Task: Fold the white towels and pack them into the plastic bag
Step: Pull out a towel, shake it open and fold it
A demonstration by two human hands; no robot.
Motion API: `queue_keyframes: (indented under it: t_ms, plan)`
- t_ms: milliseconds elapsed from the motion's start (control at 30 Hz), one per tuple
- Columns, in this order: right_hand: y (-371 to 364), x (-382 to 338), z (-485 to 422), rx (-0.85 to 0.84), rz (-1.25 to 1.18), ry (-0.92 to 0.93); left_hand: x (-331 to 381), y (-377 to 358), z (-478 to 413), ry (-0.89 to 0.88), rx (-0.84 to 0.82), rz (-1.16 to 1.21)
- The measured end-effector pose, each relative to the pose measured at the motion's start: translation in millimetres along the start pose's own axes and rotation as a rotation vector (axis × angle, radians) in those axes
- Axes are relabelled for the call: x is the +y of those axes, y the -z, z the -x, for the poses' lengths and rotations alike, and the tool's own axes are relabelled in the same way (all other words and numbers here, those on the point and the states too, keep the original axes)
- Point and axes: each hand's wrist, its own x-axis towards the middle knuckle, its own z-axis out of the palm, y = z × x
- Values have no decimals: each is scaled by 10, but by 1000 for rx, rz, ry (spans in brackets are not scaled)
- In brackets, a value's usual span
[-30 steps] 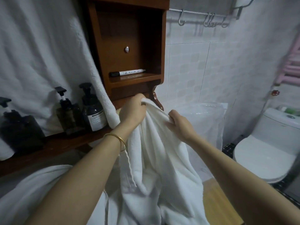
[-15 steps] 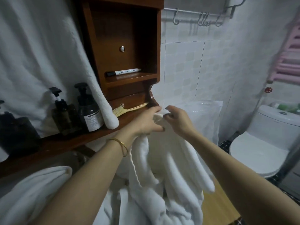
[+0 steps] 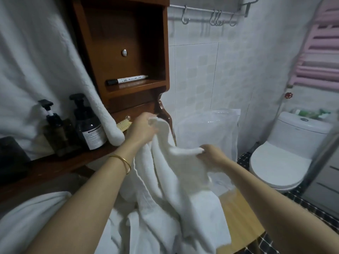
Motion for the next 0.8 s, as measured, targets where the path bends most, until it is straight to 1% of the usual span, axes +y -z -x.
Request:
queue_keyframes:
  t_ms: [100,167,200,267,333,433,500,533,600,667,733,767,800]
  plan:
    - [105,-372,63,5,-61,78,125,-253,188,-102,-410,187]
    - [157,-563,108,-42,-245,59,179,-399,273,-121,-578,195]
    - [185,-613,125,-56,-364,31,186,-430,299,-107,-615,200]
    - [220,-623,165,-82,-623,-59,175,-423,309,-77,-604,201]
    - [238,-592,209,-168,-888,-88,126,-390,290,-37,-533,173]
    - [233,-553,235,-337,-1156,-12,47,-359,284,35,-430,219]
    - [203,-544,241,-420,-1233,54,-11,-341,299,77,-412,275]
    - [182,-536,243,-439,-1215,112,-33,-327,307,90,-415,295]
    - [125,-541,268,-395,-1041,295,-86,-294,299,95,-435,310]
    - [58,-560,296,-229,-761,505,-121,-266,295,115,-440,305]
    - [-35,-592,283,-2,-422,676,-147,-247,306,171,-417,330]
    - [-86,-601,269,77,-304,720,-158,-234,309,194,-403,353]
    - [-115,-616,263,141,-249,723,-159,-210,316,223,-392,386]
